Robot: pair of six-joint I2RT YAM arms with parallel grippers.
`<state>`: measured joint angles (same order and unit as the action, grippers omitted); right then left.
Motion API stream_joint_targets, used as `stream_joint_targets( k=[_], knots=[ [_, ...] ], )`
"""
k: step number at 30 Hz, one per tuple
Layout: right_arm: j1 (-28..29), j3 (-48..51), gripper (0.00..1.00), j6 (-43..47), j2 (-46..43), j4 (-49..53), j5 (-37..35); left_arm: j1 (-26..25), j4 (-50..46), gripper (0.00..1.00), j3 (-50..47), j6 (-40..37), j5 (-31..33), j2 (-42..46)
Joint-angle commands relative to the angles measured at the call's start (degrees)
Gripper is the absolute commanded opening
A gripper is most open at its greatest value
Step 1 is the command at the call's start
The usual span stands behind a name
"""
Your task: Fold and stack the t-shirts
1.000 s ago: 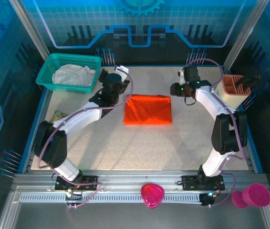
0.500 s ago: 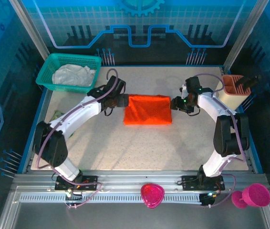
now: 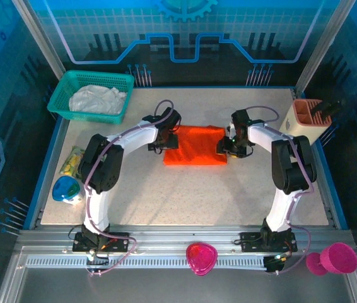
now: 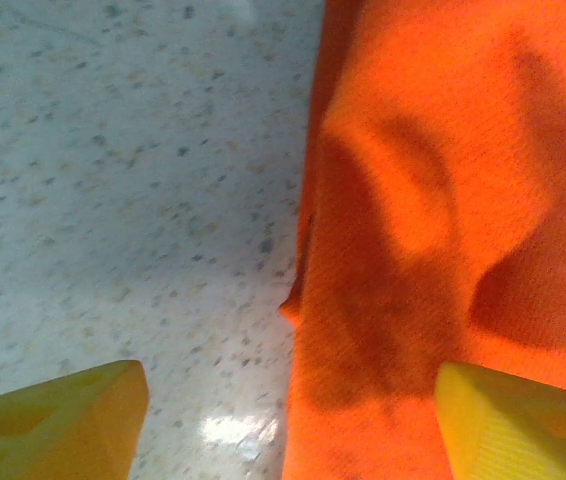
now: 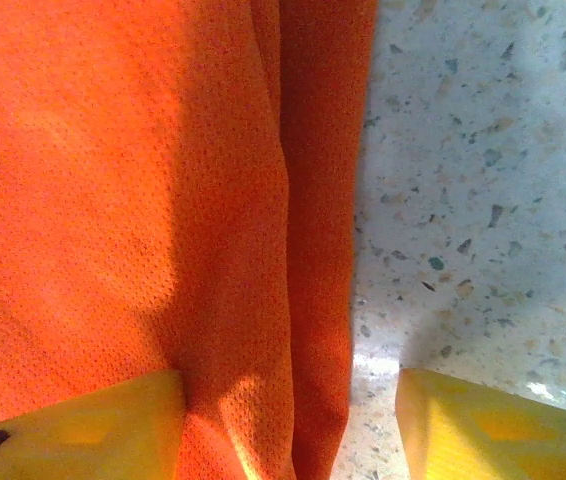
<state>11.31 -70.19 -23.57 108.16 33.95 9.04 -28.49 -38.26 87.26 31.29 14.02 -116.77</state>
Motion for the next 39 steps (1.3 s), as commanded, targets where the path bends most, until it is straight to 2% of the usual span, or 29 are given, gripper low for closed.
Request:
stream_joint_targets(
  k=[1, 4, 7, 9, 11, 15, 22, 25, 35, 39],
  knots=[
    [1.2, -1.4, 0.57, -1.3, 1.5, -0.4, -1.1, 0.3, -0.3, 0.7, 3.6, 0.6, -3.4, -4.1],
    [1.9, -1.5, 0.51, -1.8, 2.3, -0.5, -1.5, 0.3, 0.1, 0.59, 4.0, 1.1, -4.4, -6.3],
    [2.7, -1.9, 0.38, -2.5, 3.5, -1.1, -1.3, 0.3, 0.6, 0.5, 4.1, 1.8, -6.1, -8.2],
    [3.4, -2.9, 0.26, -2.4, 3.9, -0.7, -2.0, 0.3, 0.9, 0.36, 4.4, 2.0, -6.9, -9.5],
    [3.4, -3.8, 0.16, -2.6, 4.7, -0.9, -1.5, 0.3, 1.0, 0.27, 4.8, 2.2, -7.0, -10.4],
    [3.4, -6.5, 0.01, -1.8, 6.6, -0.4, -1.3, 0.4, -0.4, 0.0, 7.1, 1.2, -5.7, -12.0],
    [2.6, -14.3, 0.0, 1.2, 11.0, 0.6, -1.8, 2.7, -4.2, 0.0, 14.7, -2.2, -3.7, -15.1],
    [1.6, -19.9, 0.0, 2.3, 14.4, 1.4, -1.5, 4.7, -6.2, 0.0, 21.1, -4.7, -4.3, -18.0],
    [-1.1, -42.1, 0.0, 4.5, 29.6, 5.1, 0.2, 10.2, -15.4, 0.0, 56.1, -15.3, -8.3, -37.6],
    [-2.1, -49.8, 0.0, 4.5, 34.7, 5.9, 0.2, 11.8, -11.2, 0.0, 62.1, -17.8, -14.9, -42.0]
  ],
)
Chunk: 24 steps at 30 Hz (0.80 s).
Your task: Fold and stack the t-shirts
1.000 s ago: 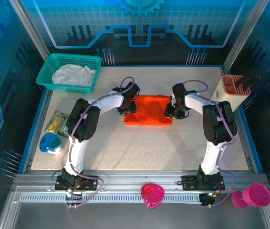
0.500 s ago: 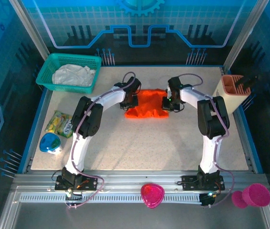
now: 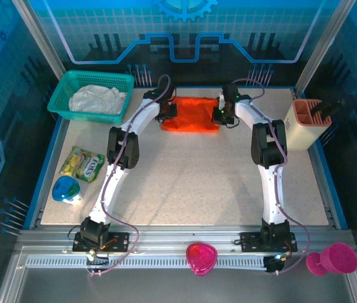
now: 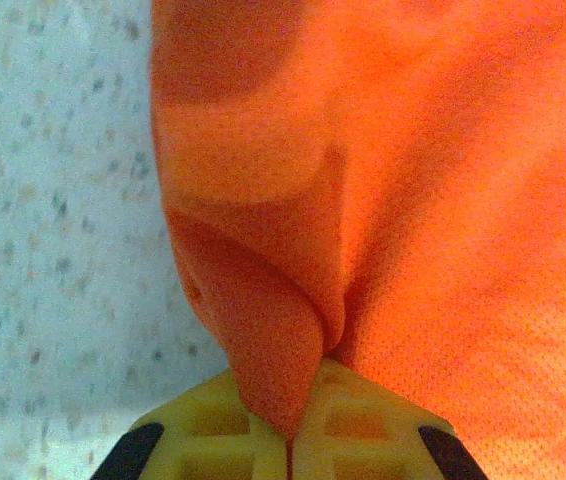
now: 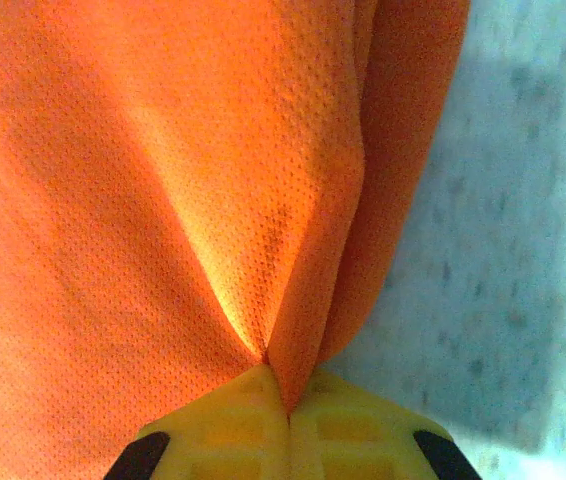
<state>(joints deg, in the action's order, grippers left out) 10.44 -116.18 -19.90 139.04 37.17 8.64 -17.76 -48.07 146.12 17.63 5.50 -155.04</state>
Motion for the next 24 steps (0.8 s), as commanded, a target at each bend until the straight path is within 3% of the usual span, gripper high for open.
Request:
stream_joint_targets(
  k=[1, 11, 19, 22, 24],
  knots=[
    [-1.5, -5.1, 0.0, 0.6, 4.8, 2.6, 0.9, 1.5, -1.4, 0.0, 5.2, -3.7, -7.9, -4.6],
    [-3.8, -18.2, 0.0, -1.1, 12.6, 3.9, 2.7, 4.4, 9.3, 0.0, 6.8, -0.5, -12.4, -4.4],
    [-4.0, -20.8, 0.0, -2.8, 14.4, 2.8, 5.0, 5.1, 12.9, 0.01, 7.0, 0.1, -12.1, -5.5],
    [-4.0, -21.9, 0.01, -3.0, 14.9, 3.3, 5.4, 5.2, 12.8, 0.27, 7.0, -0.3, -11.4, -5.6],
    [-4.0, -22.1, 0.16, -3.1, 14.8, 3.3, 5.4, 5.2, 12.9, 0.46, 6.9, -0.6, -11.0, -5.4]
  ],
)
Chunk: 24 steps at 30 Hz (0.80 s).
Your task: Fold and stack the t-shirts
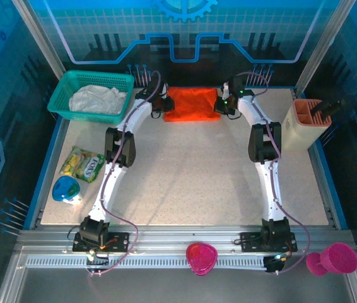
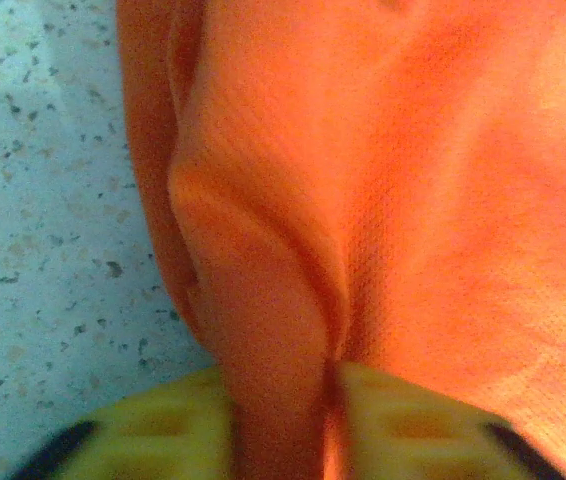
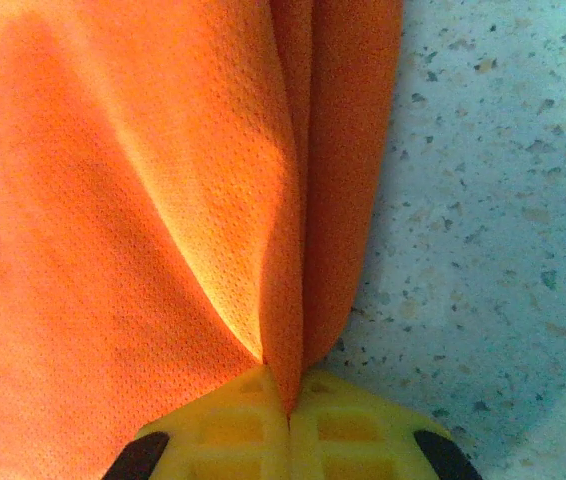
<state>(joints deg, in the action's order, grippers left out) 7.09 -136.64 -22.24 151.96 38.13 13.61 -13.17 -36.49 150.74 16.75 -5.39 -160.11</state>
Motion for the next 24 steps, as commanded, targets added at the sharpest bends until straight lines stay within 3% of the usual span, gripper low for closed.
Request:
stream_joint_targets(
  k=[1, 8, 9, 11, 15, 20, 24],
  knots=[
    [-0.7, -1.9, 0.23, -0.9, 1.7, 2.5, 0.4, 0.6, 1.4, 0.54, 2.4, 0.1, -0.1, 0.0],
    [-1.6, -5.0, 0.61, 0.2, -2.0, 5.6, -0.1, 0.6, 2.9, 0.89, 2.2, -2.9, 1.2, 5.2],
    [-1.8, -5.2, 0.64, 0.4, -2.9, 5.9, 0.0, 0.6, 3.1, 0.91, 2.2, -3.4, 1.5, 6.4],
    [-2.4, -5.1, 0.79, 0.7, -5.5, 7.0, -0.1, 0.6, 3.4, 0.98, 2.1, -4.7, 2.3, 9.7],
    [-3.1, -1.8, 1.0, 2.1, -12.2, 8.3, -0.2, 0.6, 3.4, 0.99, 1.2, -6.1, 2.9, 17.0],
    [-3.2, 11.0, 1.0, 5.1, -26.5, 5.6, -2.3, -0.1, 6.3, 0.99, -9.3, -6.2, 3.1, 30.7],
    [-3.2, 26.5, 1.0, 7.3, -40.8, -0.3, -4.7, -2.1, 16.8, 0.99, -30.2, -7.7, 5.2, 47.8]
  ],
)
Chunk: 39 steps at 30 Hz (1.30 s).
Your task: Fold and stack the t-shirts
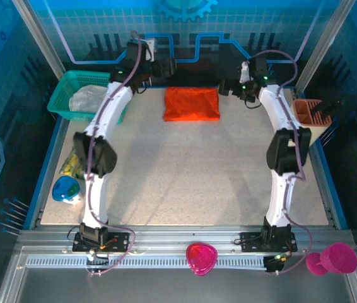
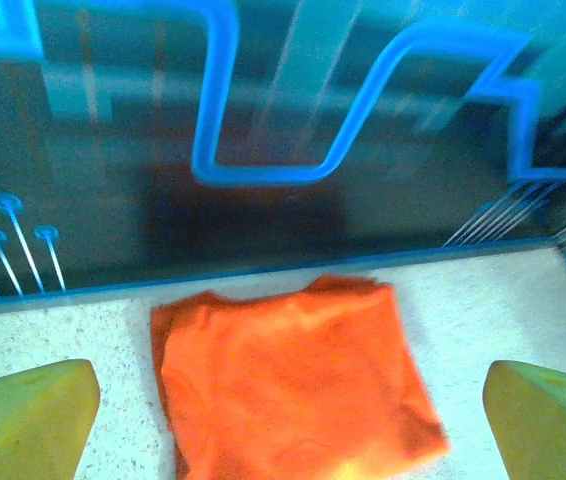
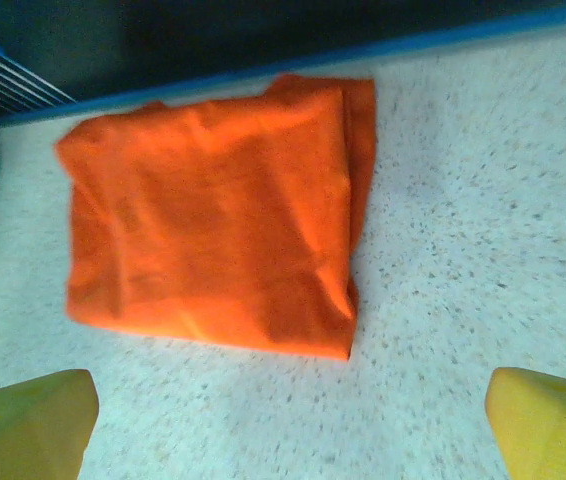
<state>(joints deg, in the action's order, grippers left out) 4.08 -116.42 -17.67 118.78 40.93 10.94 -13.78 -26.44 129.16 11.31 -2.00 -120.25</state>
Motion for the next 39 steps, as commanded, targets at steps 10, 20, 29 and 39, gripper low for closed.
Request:
stream_joint_targets(
  k=[10, 20, 29, 39],
  knots=[
    [-1.7, 52.9, 1.0, 4.4, -43.4, -26.7, -10.5, -1.9, 24.8, 0.99, -56.5, -5.4, 13.1, 48.0],
    [-3.2, 76.7, 1.0, 9.8, -54.4, -43.0, -13.4, -1.3, 45.4, 0.99, -102.9, -14.7, 26.8, 75.8],
    [-3.1, 92.5, 1.0, 12.7, -50.1, -71.5, -13.1, 4.4, 74.7, 0.99, -119.9, -16.4, 22.3, 60.3],
    [-1.7, 102.6, 1.0, 17.6, -40.3, -100.7, -13.3, 11.0, 96.5, 0.99, -113.9, -11.7, 17.1, 28.8]
  ],
)
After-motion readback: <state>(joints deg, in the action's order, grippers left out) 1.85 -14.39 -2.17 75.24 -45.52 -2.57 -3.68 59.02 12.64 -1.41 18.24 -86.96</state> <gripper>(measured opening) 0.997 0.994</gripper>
